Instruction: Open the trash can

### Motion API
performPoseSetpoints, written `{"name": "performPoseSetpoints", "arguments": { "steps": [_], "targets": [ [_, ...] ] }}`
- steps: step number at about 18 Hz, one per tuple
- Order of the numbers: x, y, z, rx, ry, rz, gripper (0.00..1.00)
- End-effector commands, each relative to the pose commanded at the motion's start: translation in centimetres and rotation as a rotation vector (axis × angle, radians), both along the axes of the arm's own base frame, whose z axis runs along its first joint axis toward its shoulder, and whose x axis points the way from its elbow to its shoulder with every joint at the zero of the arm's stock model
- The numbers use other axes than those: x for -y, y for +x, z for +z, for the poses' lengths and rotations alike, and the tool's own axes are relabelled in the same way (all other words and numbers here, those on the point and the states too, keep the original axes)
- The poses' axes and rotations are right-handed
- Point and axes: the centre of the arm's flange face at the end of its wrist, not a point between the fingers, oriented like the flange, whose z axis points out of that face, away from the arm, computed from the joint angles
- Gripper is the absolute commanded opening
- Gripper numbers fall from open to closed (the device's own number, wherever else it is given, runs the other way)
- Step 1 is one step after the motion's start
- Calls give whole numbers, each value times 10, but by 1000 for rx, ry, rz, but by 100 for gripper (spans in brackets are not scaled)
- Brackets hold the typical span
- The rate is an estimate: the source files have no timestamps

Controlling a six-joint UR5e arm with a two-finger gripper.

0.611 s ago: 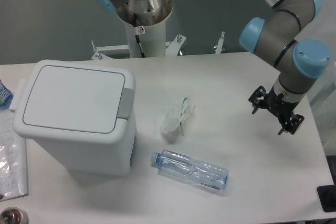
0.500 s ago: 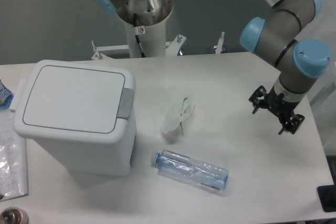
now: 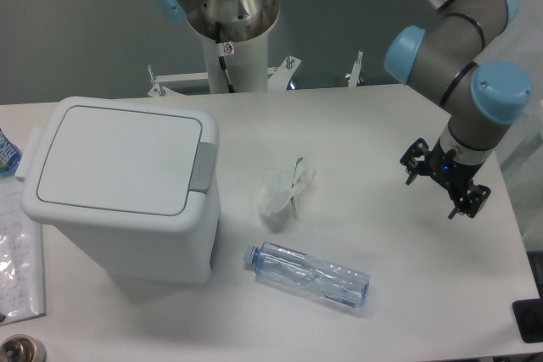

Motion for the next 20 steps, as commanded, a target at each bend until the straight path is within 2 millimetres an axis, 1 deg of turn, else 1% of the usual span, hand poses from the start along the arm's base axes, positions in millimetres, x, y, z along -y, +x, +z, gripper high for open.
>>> {"name": "performPoseSetpoints", "arguments": {
  "steps": [1,3,4,6,8,9,10,12,14,15,17,18,20],
  "targets": [
    [-4,0,4,3,24,-1,100],
    [-9,2,5,26,58,42,100],
    [-16,6,6,44,82,78,100],
    [-25,11,8,90,134,166,100],
    [-42,17,19,112,184,199,100],
    [-54,24,26,124,206,218,100],
    [-72,32,42,147,248,281,100],
    [-94,44,62,199,319,355,100],
    [-111,51,81,262,404,385,100],
    [-114,52,87,291,438,392,100],
    [-120,59,90,339,483,375,100],
    [-122,63,98,359,510,366,100],
    [-118,77,127,375,564,350,100]
  ]
}}
